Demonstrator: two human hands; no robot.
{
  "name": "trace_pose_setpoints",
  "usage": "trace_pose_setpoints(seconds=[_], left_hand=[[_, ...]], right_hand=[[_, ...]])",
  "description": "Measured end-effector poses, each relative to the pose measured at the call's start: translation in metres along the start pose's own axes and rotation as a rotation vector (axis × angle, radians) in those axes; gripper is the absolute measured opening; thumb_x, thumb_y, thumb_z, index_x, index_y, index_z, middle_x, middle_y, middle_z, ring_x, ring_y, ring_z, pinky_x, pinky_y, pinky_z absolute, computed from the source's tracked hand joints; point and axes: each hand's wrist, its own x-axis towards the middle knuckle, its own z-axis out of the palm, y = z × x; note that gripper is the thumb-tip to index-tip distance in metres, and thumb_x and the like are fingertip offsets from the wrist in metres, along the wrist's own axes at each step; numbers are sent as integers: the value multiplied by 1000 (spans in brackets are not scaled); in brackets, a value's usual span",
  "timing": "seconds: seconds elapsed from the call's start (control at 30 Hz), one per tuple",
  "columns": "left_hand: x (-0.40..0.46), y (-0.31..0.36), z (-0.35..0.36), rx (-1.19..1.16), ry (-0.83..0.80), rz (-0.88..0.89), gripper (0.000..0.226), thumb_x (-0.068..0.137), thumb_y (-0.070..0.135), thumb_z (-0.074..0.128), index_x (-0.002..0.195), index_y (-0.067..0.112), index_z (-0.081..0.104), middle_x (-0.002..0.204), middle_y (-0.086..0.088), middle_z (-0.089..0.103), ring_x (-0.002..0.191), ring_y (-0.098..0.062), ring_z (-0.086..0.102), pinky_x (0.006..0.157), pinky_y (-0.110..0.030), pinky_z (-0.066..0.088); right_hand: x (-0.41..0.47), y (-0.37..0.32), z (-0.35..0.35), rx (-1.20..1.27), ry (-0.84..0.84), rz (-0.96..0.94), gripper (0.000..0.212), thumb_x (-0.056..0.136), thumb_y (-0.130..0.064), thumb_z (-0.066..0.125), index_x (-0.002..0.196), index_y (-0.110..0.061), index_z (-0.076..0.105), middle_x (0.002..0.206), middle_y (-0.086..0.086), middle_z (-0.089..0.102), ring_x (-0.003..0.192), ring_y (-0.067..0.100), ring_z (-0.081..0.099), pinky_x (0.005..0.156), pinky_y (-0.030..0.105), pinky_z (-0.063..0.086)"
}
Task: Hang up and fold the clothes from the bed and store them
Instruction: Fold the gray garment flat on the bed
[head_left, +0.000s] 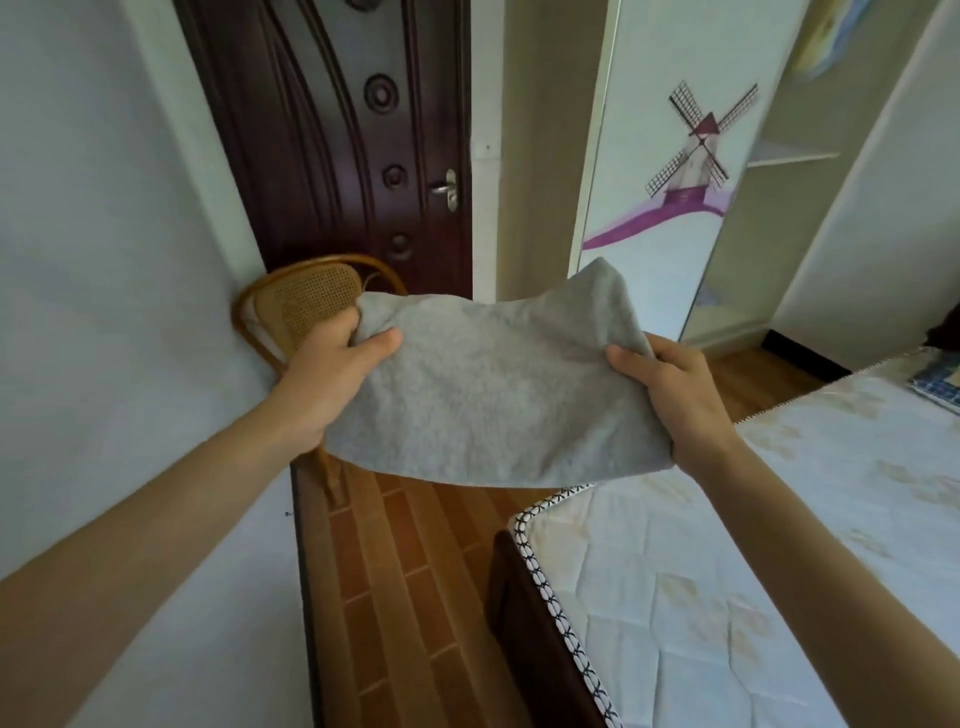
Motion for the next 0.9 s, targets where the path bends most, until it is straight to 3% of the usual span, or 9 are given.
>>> trace_pose_setpoints(seconds=[0.07,0.17,0.3,0.43,0.67,0.8,0.9], left_hand=[[17,2,-13,2,32,18,11,95,25,59,105,31,60,100,14,65,90,-1,62,73,-20,45],[46,2,-28,4,71,32,10,95,25,59,102,31,61,99,14,65,90,0,60,73,-18,43],[92,-1,-42,3,109,33,11,95,26,60,105,28,63,106,6,68,97,-9,63,82,-24,48],[150,3,-46,-8,131,50,18,96,25,59,113,22,63,104,7,69,95,-10,65,78,-25,50],[270,13,-41,-19,175,102,14,97,23,57,110,25,59,95,15,65,68,14,63,55,-4,45],[327,8,-40,-42,190,118,19,97,24,58,116,24,61,100,13,68,81,6,66,69,-12,48],[366,0,-39,-90,194,117,14,97,22,58,109,27,63,97,13,69,79,5,67,65,-12,50]], right_hand=[[17,-3,19,5,-5,-7,9,94,-21,64,95,-18,72,95,1,74,89,23,69,82,38,54],[49,-7,40,-16,-12,-33,13,94,-23,64,100,-16,73,100,4,74,94,26,69,89,42,55],[100,-12,66,-36,-27,-92,18,95,-28,63,106,-17,71,103,-1,72,93,19,68,82,33,54],[162,-18,87,-21,-49,-151,8,94,-33,62,98,-30,68,101,-8,70,92,14,66,80,29,52],[289,-44,108,0,-65,-215,9,96,-29,59,93,-28,67,93,-12,68,85,8,65,70,20,47],[349,-51,123,-1,-63,-226,9,97,-28,59,92,-30,65,92,-15,67,85,7,64,71,22,47],[384,-51,134,-26,-59,-232,11,97,-30,57,88,-33,63,89,-18,65,82,3,62,67,17,45]])
